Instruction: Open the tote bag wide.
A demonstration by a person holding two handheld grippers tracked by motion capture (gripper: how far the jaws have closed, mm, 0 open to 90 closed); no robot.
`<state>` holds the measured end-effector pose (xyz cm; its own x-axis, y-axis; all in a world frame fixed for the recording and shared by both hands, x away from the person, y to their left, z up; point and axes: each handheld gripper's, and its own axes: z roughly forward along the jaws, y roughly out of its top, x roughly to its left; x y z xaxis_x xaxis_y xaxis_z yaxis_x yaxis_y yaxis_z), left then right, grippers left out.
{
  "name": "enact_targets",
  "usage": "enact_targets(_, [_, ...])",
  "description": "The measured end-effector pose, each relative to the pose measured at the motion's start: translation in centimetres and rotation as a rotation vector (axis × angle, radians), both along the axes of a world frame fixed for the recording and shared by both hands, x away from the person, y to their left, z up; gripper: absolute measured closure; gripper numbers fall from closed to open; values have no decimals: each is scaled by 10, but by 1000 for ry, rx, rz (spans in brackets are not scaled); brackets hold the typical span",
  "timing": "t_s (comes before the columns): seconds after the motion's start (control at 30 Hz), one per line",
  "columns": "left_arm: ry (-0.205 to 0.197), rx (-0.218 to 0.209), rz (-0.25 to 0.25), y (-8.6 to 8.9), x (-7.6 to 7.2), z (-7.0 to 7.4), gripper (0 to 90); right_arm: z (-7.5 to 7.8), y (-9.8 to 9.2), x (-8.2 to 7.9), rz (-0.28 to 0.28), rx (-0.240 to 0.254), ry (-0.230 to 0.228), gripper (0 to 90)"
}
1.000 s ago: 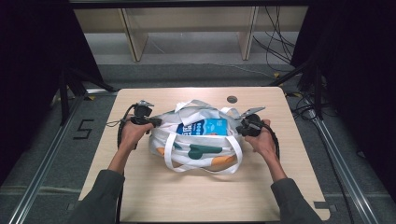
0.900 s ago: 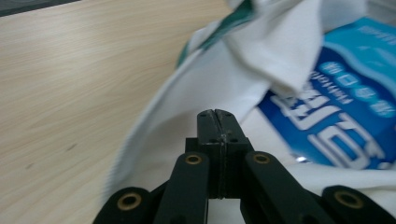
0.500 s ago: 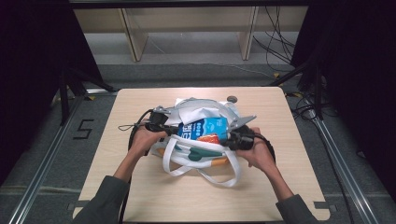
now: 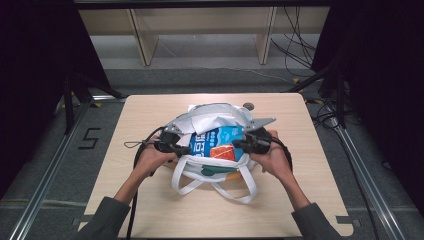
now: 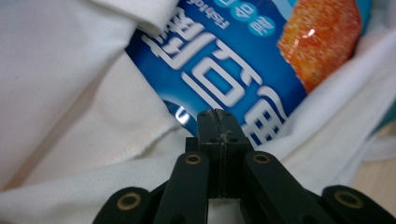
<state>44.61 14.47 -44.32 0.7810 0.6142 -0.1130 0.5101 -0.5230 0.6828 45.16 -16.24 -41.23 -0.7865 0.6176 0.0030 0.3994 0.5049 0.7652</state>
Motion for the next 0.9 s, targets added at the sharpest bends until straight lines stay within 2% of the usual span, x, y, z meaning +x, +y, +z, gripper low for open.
enact_targets(0.03, [-4,6,-16,0,-5,1,893,3,3,9,-18,-14,13,900])
enact_targets(0.07, [-8,7,-17,1,-9,1,893,2,7,20,-35,-25,-13,900])
enact_targets(0.1, [-14,24,-33,1,-13,1,894,0,11,31,-57,-27,-10,900])
enact_targets(0.13, [-18,35,-40,1,-15,1,894,-2,17,44,-84,-33,13,900])
enact_targets(0.2, [-14,38,-57,1,-18,-1,894,-7,24,61,-102,-63,34,900])
enact_targets(0.27, [-5,43,-86,3,-23,-4,894,-20,32,84,-155,-120,47,900])
enact_targets(0.3, [1,42,-96,4,-26,-6,894,-24,34,88,-172,-124,59,900])
enact_targets(0.37, [4,31,-104,4,-31,-10,894,-31,38,97,-200,-184,54,900])
enact_targets(0.43, [-12,16,-85,3,-34,-12,894,-37,42,104,-219,-213,69,900])
enact_targets(0.47, [-5,15,-85,3,-34,-12,894,-37,43,107,-218,-231,82,900])
enact_targets(0.5, [-12,10,-78,3,-34,-12,894,-37,44,107,-226,-234,100,900])
enact_targets(0.57, [-36,-2,-61,5,-36,-10,893,-31,43,106,-217,-230,92,900])
enact_targets(0.63, [-39,-64,-30,8,-34,-7,880,-22,38,99,-206,-173,62,900])
enact_targets(0.7, [-42,-115,3,11,-32,-3,860,-11,32,90,-193,-129,71,900])
enact_targets(0.73, [-60,-122,21,12,-31,1,855,-8,28,86,-187,-100,51,900])
enact_targets(0.77, [-76,-127,36,14,-30,4,853,-3,25,81,-176,-86,67,900])
enact_targets(0.8, [-91,-130,46,15,-30,7,849,-1,21,75,-164,-75,41,900])
enact_targets(0.9, [-137,-172,92,20,-26,16,827,6,10,51,-123,-67,26,900])
